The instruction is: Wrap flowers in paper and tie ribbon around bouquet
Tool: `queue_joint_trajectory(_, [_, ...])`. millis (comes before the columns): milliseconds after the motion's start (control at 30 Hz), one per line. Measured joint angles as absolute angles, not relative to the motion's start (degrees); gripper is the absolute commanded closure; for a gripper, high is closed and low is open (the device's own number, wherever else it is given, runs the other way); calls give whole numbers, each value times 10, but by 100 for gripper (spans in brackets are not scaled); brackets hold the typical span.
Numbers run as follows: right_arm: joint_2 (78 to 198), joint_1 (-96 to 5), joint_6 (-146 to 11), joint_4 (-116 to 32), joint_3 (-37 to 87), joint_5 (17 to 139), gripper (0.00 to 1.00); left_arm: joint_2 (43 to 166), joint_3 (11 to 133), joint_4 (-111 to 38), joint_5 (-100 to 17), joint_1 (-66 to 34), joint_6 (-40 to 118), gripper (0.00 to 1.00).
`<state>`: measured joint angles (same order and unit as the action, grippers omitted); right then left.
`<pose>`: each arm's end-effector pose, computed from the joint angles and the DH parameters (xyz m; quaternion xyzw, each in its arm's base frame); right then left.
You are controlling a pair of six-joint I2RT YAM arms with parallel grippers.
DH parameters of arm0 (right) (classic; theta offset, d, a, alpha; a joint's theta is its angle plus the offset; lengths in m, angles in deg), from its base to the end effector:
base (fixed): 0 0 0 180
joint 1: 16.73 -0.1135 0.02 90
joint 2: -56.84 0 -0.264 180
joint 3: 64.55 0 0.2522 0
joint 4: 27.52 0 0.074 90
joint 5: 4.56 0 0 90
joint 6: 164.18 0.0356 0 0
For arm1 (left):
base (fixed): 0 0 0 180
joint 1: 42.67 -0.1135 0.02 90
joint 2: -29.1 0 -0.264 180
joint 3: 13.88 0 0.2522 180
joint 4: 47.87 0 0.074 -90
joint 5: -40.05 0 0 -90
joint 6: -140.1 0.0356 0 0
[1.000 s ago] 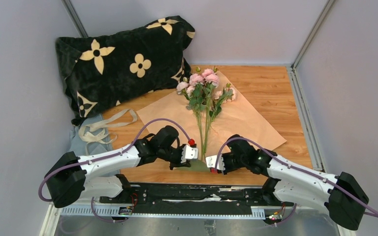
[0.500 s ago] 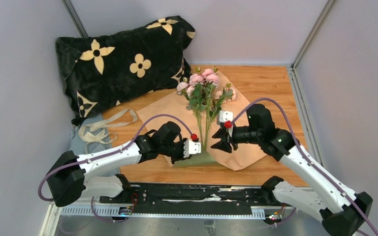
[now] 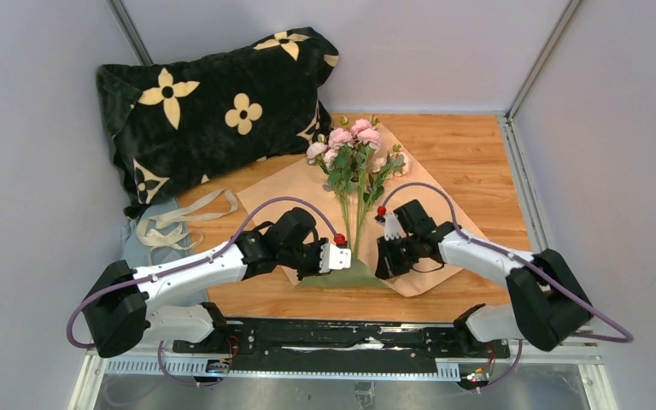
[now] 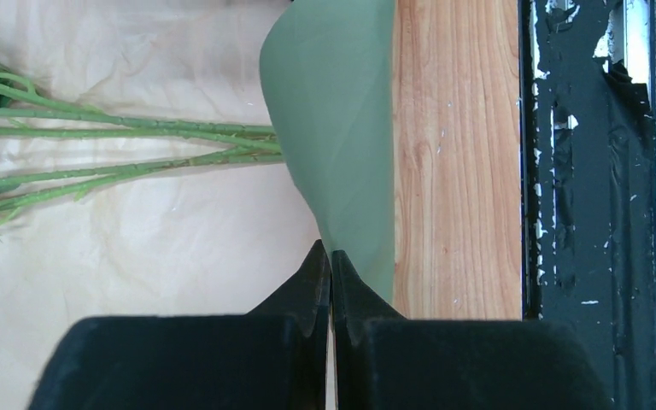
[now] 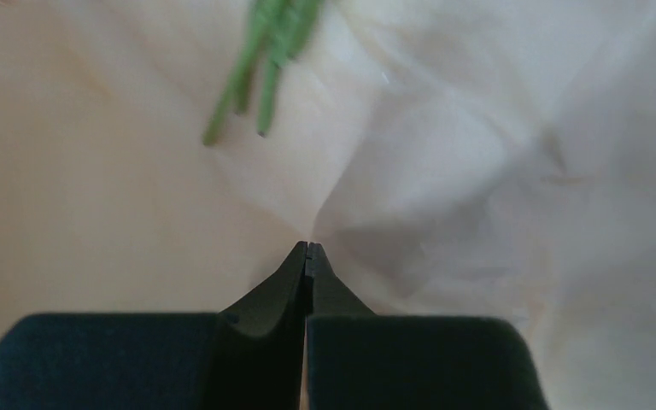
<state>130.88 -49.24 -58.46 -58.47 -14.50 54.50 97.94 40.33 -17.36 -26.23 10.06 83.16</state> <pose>0.1908 0.1433 0.1792 -0.2137 0.8974 0.3508 0.1610 0.1363 -0.2028 0.2204 0.6732 0.6093 -0.2510 0.3355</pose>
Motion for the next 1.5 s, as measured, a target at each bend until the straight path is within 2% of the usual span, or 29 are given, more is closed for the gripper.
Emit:
queue_joint_trajectory(200, [1396,-494,-540,-628,-168,510,100,991,414,-173,-262,101,845,100])
queue_joint_trajectory(600, [1355,-495,-559,-785,-83,575,100,1025,423,-173,-262,101,841,100])
queue_joint_trajectory(800, [1304,-495,-557,-781,-68,549,100,1027,430,-171,-261,101,840,100])
queue_joint_trajectory(1033, [1402,-495,-542,-748,-121,504,100,1027,438,-147,-249,101,846,100])
queue_joint_trajectory(1233, [1429,-496,-543,-771,-133,519,100,1031,440,-144,-235,101,851,100])
queue_joint_trajectory(1367, [1429,-496,-556,-825,-100,552,100,1033,442,-142,-235,101,855,100])
queue_joint_trajectory(1433, [1424,-496,-562,-849,-75,568,98,1033,442,-142,-237,101,854,100])
queue_joint_trajectory(1500, [1386,-496,-566,-871,-43,586,92,1033,442,-143,-240,101,847,100])
